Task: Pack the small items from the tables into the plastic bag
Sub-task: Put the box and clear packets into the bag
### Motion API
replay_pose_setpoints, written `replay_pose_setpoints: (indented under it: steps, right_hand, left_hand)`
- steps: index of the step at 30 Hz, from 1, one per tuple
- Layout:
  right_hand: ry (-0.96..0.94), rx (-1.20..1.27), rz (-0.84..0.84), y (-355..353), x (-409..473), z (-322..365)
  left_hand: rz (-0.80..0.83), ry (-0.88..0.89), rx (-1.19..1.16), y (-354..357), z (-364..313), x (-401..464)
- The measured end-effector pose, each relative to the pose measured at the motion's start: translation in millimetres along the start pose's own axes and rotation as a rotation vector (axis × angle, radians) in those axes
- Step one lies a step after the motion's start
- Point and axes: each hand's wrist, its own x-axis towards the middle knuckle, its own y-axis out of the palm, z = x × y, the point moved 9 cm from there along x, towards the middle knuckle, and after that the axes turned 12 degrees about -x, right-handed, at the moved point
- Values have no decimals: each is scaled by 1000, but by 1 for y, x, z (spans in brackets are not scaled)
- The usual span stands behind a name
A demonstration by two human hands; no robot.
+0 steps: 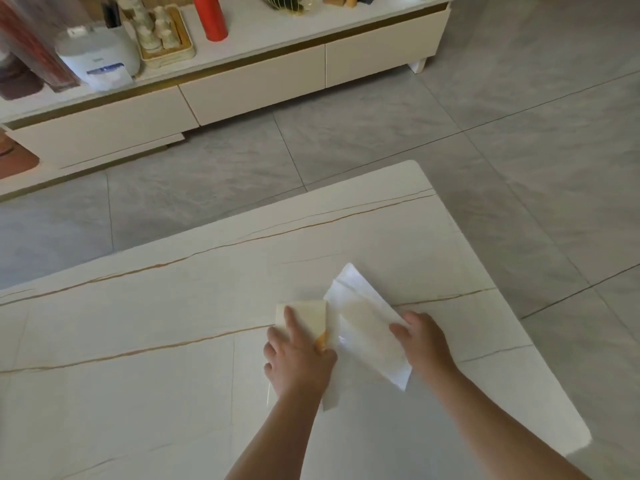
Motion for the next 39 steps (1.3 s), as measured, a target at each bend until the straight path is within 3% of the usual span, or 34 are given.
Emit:
replay_pose_setpoints:
  steps: [11, 21, 29, 39]
  right_hand:
    - [115, 209, -151, -140, -195, -24]
    - [517, 500, -418, -205, -406, -142]
    - [827, 675, -662, -201, -578, -252]
    - [1231, 1005, -1059, -131, -772, -350]
  left_hand:
    - [152, 378, 111, -32, -110, -159]
    - [416, 758, 212, 14, -164, -356]
    - [690, 981, 248, 87, -180, -509]
    - [973, 1175, 399, 205, -149, -700]
